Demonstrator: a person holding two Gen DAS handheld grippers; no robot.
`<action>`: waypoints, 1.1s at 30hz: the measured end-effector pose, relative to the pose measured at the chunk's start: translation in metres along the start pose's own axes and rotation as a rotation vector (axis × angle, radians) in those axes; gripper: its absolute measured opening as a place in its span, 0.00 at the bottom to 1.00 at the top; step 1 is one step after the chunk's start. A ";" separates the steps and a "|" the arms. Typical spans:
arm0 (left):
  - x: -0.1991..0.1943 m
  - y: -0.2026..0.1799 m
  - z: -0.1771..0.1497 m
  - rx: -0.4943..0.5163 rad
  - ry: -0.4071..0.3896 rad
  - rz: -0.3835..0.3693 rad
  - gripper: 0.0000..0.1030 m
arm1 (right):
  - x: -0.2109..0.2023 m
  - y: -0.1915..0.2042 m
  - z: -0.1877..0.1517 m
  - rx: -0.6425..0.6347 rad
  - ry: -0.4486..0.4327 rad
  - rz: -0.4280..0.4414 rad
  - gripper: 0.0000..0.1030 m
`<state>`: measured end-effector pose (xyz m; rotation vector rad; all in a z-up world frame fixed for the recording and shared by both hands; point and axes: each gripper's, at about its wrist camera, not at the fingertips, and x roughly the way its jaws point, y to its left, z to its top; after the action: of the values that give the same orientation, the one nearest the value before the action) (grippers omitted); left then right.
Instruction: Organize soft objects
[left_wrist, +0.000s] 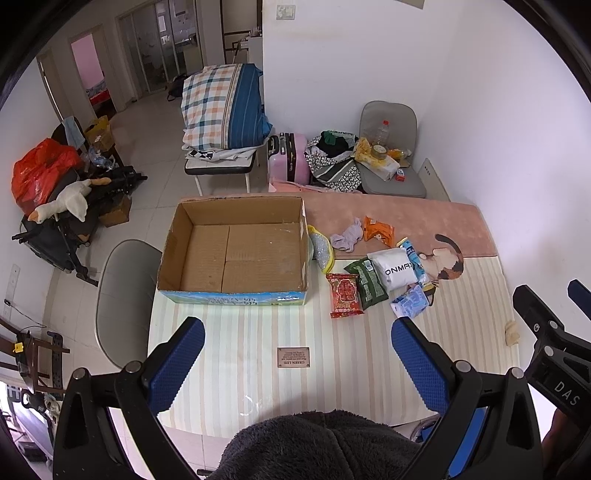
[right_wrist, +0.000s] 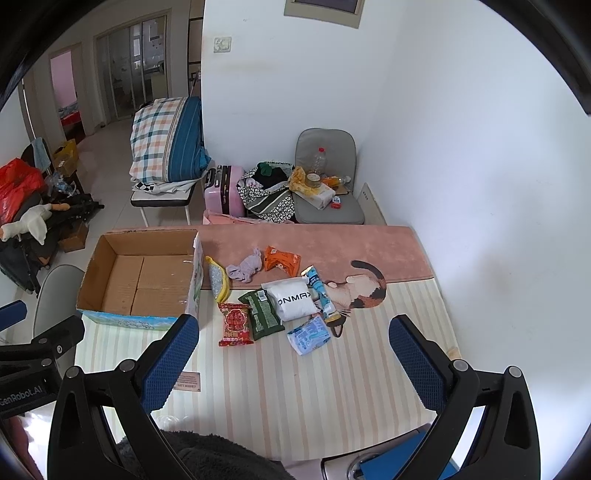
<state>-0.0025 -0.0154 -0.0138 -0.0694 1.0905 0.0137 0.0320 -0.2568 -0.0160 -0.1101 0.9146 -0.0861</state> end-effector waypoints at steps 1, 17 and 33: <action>0.000 -0.001 0.000 0.000 -0.001 -0.001 1.00 | 0.002 0.000 0.000 -0.001 -0.001 0.001 1.00; -0.012 0.008 0.011 -0.002 -0.017 -0.003 1.00 | -0.015 0.001 0.005 -0.003 -0.019 0.004 1.00; -0.012 0.012 0.013 -0.004 -0.025 -0.003 1.00 | -0.019 0.003 0.009 -0.002 -0.027 0.004 1.00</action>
<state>0.0023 -0.0022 0.0025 -0.0748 1.0653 0.0139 0.0278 -0.2512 0.0037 -0.1115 0.8875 -0.0796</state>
